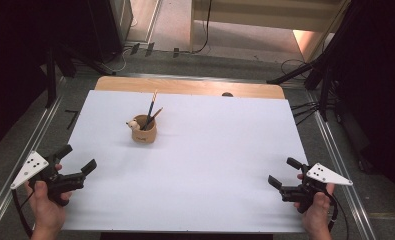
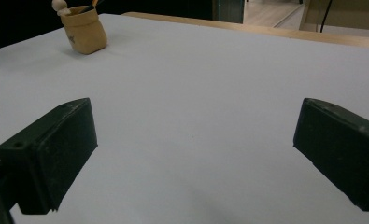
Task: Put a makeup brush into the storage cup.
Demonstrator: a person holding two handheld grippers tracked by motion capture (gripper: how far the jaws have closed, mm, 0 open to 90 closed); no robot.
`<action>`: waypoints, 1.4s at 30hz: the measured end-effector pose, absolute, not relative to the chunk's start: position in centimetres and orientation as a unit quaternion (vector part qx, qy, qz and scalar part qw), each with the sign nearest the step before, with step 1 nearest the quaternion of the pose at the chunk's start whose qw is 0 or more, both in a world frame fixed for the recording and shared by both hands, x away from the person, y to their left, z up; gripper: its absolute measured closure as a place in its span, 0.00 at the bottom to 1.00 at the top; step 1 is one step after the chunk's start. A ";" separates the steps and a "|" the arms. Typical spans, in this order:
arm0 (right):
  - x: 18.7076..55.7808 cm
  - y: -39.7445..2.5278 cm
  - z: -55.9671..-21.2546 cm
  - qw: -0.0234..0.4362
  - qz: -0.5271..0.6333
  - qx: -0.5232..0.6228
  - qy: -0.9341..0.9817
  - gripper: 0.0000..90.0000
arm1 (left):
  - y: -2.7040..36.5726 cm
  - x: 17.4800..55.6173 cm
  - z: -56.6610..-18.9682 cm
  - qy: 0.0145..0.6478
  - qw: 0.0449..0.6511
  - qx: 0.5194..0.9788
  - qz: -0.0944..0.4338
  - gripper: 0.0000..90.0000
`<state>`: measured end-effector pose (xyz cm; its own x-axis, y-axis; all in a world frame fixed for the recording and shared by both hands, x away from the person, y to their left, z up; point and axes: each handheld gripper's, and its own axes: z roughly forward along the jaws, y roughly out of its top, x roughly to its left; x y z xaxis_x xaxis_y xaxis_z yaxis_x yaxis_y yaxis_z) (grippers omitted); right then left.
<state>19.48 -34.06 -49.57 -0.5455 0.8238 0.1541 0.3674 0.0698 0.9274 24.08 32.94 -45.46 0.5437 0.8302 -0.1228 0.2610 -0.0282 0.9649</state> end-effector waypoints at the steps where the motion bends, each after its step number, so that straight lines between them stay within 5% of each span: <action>1: 19.5 -34.1 -49.6 0.215 0.533 0.427 0.698 0.00 | 33.0 24.0 -45.5 0.407 0.566 0.672 0.251 0.00; 42: 19.5 -34.3 -49.6 0.217 0.531 0.431 0.696 0.00 | 36.5 22.5 -46.2 0.425 0.564 0.660 0.256 0.00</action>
